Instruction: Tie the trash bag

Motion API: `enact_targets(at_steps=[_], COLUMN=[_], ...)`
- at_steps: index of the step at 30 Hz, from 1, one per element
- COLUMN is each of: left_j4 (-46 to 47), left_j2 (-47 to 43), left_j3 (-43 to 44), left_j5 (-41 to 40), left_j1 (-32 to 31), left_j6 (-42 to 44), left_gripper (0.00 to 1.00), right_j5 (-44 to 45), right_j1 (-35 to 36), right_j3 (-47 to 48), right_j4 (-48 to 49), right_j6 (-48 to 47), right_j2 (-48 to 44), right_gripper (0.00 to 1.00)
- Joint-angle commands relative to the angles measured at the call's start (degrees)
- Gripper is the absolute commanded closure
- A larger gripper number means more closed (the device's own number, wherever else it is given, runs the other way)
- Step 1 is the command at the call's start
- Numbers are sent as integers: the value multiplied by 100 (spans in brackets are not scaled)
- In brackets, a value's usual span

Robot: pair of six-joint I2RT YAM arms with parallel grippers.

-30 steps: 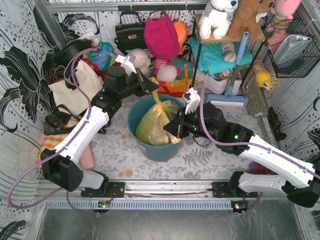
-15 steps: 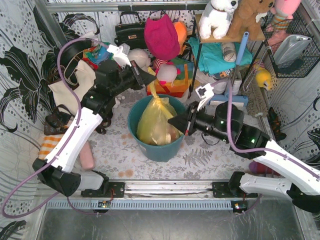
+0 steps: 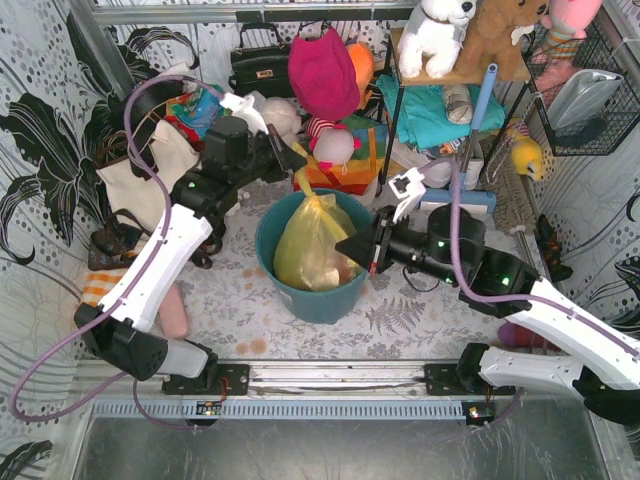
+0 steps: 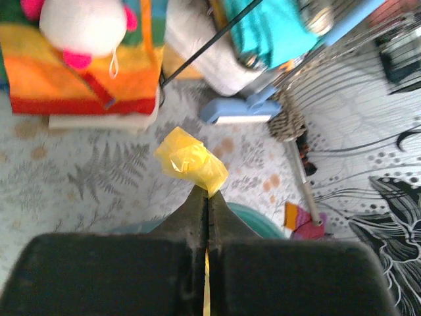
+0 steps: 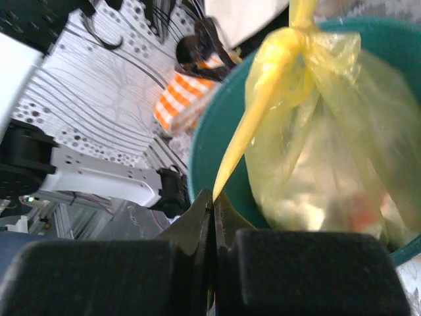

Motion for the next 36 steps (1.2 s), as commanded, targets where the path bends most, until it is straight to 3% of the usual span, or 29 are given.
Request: enact_targets(at_steps=[1, 13, 17, 20, 21, 23, 25, 30, 36], left_j4=[168, 615, 656, 621, 586, 416, 242, 114, 752], left_j2=[-257, -215, -353, -427, -449, -451, -455, -690, -1567], left_j3=[446, -625, -526, -281, -167, 169, 440, 597, -469], left_j5=[-239, 106, 73, -33, -65, -202, -374, -1114, -2866], left_j1=[18, -2, 2, 6, 6, 9, 15, 50, 56], left_j6=[225, 56, 129, 237, 292, 486, 659, 1008, 1488], left_gripper=[100, 100, 84, 52, 44, 32, 25, 20, 11], right_j5=[-97, -63, -144, -96, -89, -5, 122, 651, 2168], right_j1=[18, 17, 18, 22, 20, 17, 17, 17, 17], right_j3=[461, -760, -555, -298, -218, -61, 150, 791, 1115], right_j4=[-102, 158, 120, 2, -26, -117, -265, -729, -1089], right_j6=[-261, 413, 317, 166, 115, 31, -93, -596, -1242], right_j2=[-83, -559, -556, -549, -574, -616, -640, -500, -84], right_gripper=[100, 100, 100, 100, 95, 66, 51, 42, 32])
